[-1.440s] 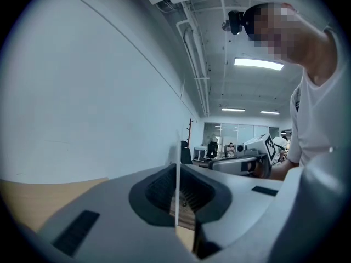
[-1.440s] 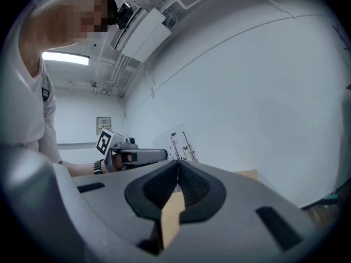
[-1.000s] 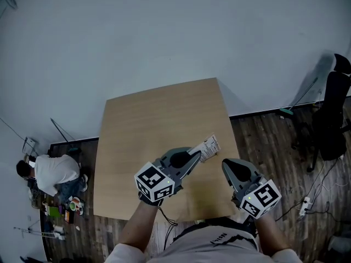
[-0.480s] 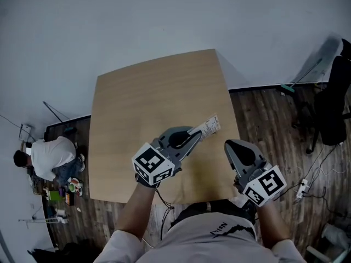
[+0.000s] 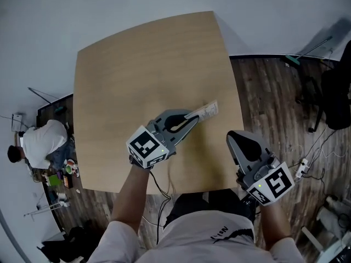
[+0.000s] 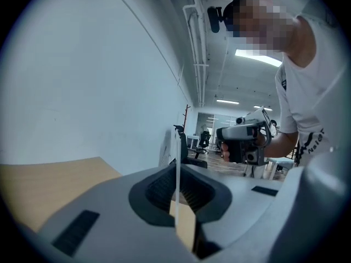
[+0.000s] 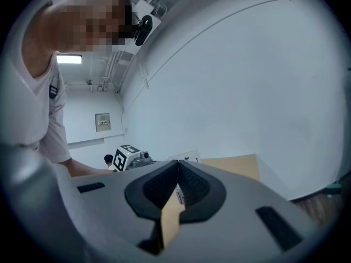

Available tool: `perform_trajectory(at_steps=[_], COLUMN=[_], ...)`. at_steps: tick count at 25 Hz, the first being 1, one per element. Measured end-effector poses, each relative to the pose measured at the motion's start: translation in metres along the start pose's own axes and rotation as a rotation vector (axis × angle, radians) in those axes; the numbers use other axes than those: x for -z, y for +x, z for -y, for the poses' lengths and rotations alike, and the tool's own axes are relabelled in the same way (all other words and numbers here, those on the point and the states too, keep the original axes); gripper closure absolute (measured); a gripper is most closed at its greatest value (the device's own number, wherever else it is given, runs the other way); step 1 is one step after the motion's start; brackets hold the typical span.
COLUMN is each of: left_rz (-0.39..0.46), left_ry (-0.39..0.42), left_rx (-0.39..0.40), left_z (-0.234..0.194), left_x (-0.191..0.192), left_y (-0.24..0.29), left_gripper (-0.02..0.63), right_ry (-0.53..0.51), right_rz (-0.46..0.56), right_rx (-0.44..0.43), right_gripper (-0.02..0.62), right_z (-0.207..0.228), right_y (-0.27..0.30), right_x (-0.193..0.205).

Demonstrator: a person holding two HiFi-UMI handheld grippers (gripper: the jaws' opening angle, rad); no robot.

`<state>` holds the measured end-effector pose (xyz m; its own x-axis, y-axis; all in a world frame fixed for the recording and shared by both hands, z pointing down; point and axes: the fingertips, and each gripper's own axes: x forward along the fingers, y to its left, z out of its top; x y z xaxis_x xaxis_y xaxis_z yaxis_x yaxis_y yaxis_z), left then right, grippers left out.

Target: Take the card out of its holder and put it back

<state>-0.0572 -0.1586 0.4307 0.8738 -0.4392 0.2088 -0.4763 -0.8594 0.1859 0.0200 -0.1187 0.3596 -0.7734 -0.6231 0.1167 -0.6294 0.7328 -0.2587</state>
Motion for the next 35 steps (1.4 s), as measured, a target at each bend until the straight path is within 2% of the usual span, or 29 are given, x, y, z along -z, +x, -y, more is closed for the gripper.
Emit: perform_trajectory(at_steps=[8,18,30,35], left_rz=[-0.015,-0.054,-0.076,-0.073], left_ry=[-0.045,-0.073,-0.060,-0.065], left_rx=[0.018,-0.001,0.025,0.011], left_z=[-0.034,-0.051,-0.054,-0.054], left_x=[0.053,0.096,0.114,0.117], left_y=[0.025,0.035,0.034,0.035], left_gripper=[0.580,0.580,0.580,0.580], right_ry=[0.055,0.093,0.109,0.110], right_rz=[-0.053,-0.093,-0.126,-0.130], right_rx=[0.007,0.011,0.022,0.024], right_gripper=[0.581,0.581,0.581,0.581], right_z=[0.029,0.050,0.057,0.059], right_y=[0.016,0.025,0.023,0.024], right_x=[0.047,0.079,0.095,0.097])
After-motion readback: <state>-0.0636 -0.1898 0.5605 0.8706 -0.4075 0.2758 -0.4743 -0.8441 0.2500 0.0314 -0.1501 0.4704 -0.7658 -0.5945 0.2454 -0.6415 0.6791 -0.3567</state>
